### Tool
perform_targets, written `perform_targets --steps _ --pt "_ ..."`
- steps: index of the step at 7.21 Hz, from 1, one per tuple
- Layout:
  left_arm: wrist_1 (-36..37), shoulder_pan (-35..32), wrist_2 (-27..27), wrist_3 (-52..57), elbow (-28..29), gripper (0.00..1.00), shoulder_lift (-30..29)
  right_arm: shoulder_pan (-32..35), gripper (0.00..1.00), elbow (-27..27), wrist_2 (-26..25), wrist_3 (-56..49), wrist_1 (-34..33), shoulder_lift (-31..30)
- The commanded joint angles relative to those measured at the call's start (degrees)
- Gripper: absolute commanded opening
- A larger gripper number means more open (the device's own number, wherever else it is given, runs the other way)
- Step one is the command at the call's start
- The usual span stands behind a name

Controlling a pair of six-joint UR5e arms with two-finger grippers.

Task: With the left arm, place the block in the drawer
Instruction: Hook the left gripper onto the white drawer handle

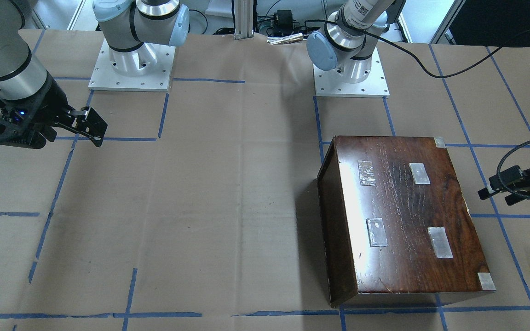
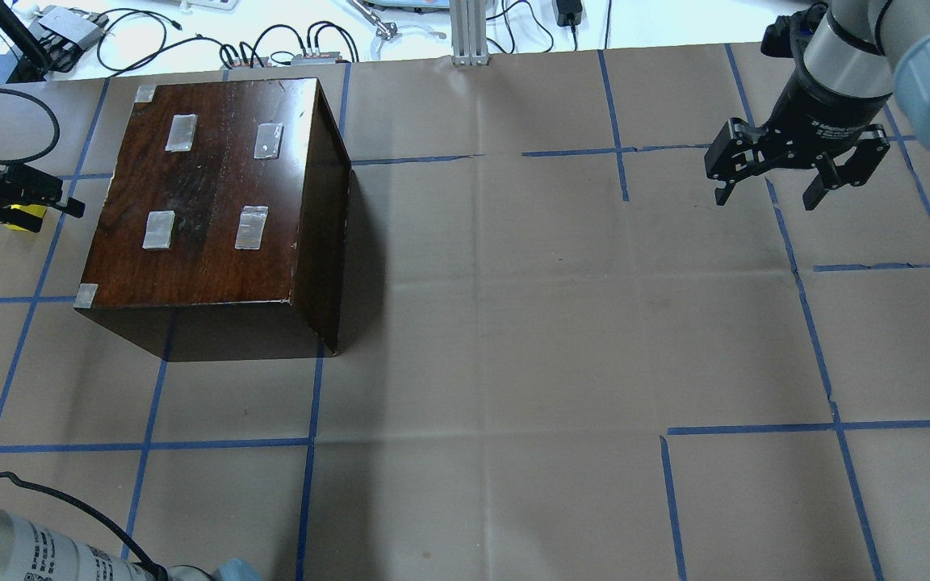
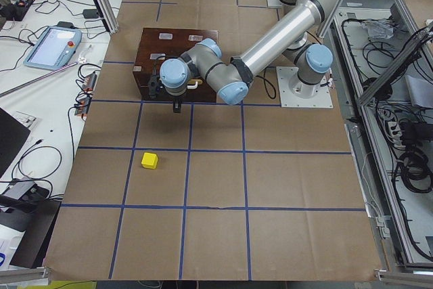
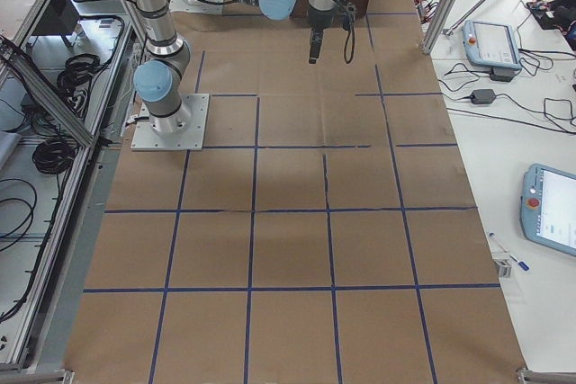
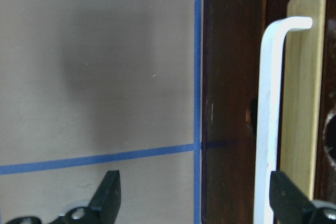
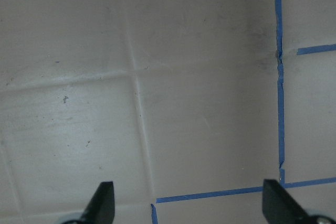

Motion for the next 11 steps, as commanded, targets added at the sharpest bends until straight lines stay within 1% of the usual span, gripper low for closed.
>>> perform_targets --steps 1,2,9,11 --pt "-0.1 -1.1 -0.8 -0.1 -0.1 0.99 -0.8 0.0 1.0 0.0 0.0 -0.1 0.0 0.0" --pt "-0.1 -2.1 -0.8 -0.1 0.2 0.99 -1.6 0.0 1.0 0.0 0.0 0.0 0.0 0.0" --pt "0.1 -2.0 -0.8 -0.4 0.8 0.99 -3.2 0.0 1.0 0.0 0.0 -0.1 0.0 0.0" --pt "0.1 -2.1 -2.2 -0.4 0.6 0.99 -3.3 0.0 1.0 0.0 0.0 -0.1 0.0 0.0"
